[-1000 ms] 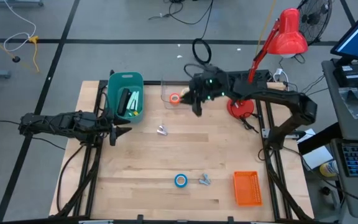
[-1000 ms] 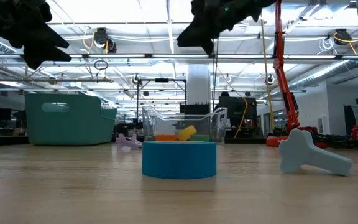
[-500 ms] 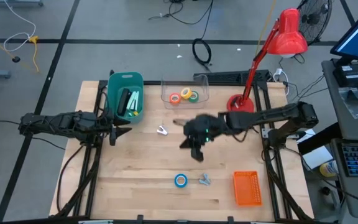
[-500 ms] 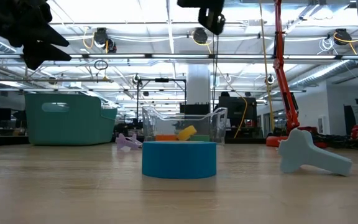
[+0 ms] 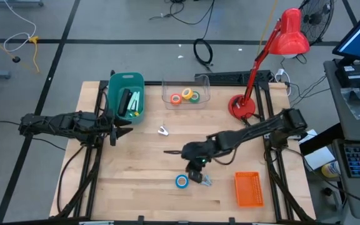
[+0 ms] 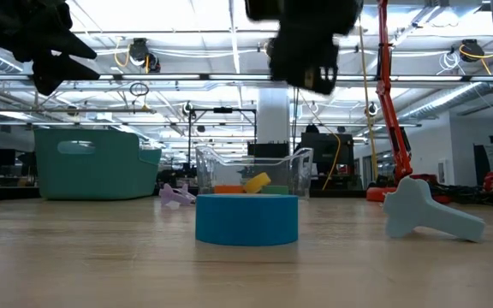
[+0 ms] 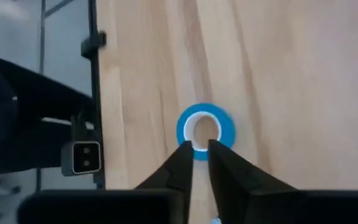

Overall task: Pick and place Stapler, Stapler remover, tape
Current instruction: Put the blue tape into the transparent bin, then put the violet staple remover into the orange bin

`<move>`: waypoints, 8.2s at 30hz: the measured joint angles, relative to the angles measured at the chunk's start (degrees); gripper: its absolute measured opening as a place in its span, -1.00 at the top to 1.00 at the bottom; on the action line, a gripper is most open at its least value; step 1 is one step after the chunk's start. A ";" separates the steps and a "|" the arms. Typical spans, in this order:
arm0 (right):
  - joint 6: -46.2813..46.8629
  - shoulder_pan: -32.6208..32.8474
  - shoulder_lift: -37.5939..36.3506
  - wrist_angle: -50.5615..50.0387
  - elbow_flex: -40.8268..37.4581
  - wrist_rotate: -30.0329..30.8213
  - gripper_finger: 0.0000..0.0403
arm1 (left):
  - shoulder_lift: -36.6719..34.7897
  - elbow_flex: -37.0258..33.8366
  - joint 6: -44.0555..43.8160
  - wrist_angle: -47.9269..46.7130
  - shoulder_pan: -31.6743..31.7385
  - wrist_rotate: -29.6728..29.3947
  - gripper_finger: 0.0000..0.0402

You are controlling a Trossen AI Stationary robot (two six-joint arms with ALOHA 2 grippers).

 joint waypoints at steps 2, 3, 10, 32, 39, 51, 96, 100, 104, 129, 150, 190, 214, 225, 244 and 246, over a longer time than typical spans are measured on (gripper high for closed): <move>0.53 -0.30 2.02 -0.94 -0.02 -2.25 0.65 | 0.00 0.00 -0.11 0.02 -0.02 0.01 0.00; 0.89 -0.65 3.02 -0.69 -0.02 -3.85 0.59 | 0.00 0.00 -0.26 -0.02 0.00 0.02 0.00; 1.74 -2.15 8.15 1.36 -0.01 -10.76 0.31 | 0.00 0.00 0.69 -0.03 -0.02 0.01 0.00; -1.52 -2.08 9.33 6.29 0.00 -5.99 0.37 | 0.00 0.00 3.72 -1.26 -0.02 1.45 0.00; -1.52 -2.22 8.90 12.41 0.04 -6.01 0.36 | 0.00 0.00 4.18 -1.31 -0.02 1.52 0.00; 1.22 -2.19 8.93 12.76 0.04 -6.14 0.19 | 0.00 0.00 5.80 -2.23 -0.02 1.54 0.00; 6.88 -0.98 19.87 4.85 0.29 -1.86 -0.28 | 0.00 0.00 8.88 -2.27 -0.02 1.48 0.00; 6.66 -0.37 20.08 7.04 0.20 -1.18 -0.28 | 0.00 0.00 8.81 -2.27 -0.02 1.49 0.00; 5.34 0.10 20.12 11.35 0.15 -1.18 -0.27 | 0.00 0.00 8.59 -2.27 -0.02 1.50 0.00; 4.47 1.24 20.30 13.69 0.04 -1.70 -0.22 | 0.00 0.00 7.98 -2.53 -0.02 2.48 0.00; 1.44 -0.60 20.20 0.88 0.04 -4.62 0.48 | 0.00 0.00 7.76 -2.49 -0.02 2.55 0.00; -17.98 -33.45 -9.07 13.81 -0.02 23.68 0.83 | 0.02 -0.02 2.46 -0.04 0.00 2.00 0.00; -27.29 -47.92 1.17 -5.25 -0.02 17.74 0.83 | 0.00 -0.02 0.48 0.16 0.00 -1.83 0.00; -31.10 -47.90 3.60 -5.88 0.00 17.51 0.83 | 0.00 -0.01 0.11 0.16 -0.02 -2.61 0.00; -32.73 -47.81 1.46 -1.03 -0.02 16.64 0.44 | 0.00 -0.02 -0.08 0.16 0.00 -2.63 0.00; -32.61 -47.82 -0.56 2.52 0.00 13.12 0.44 | 0.00 -0.01 -0.71 0.16 -0.01 -2.64 0.00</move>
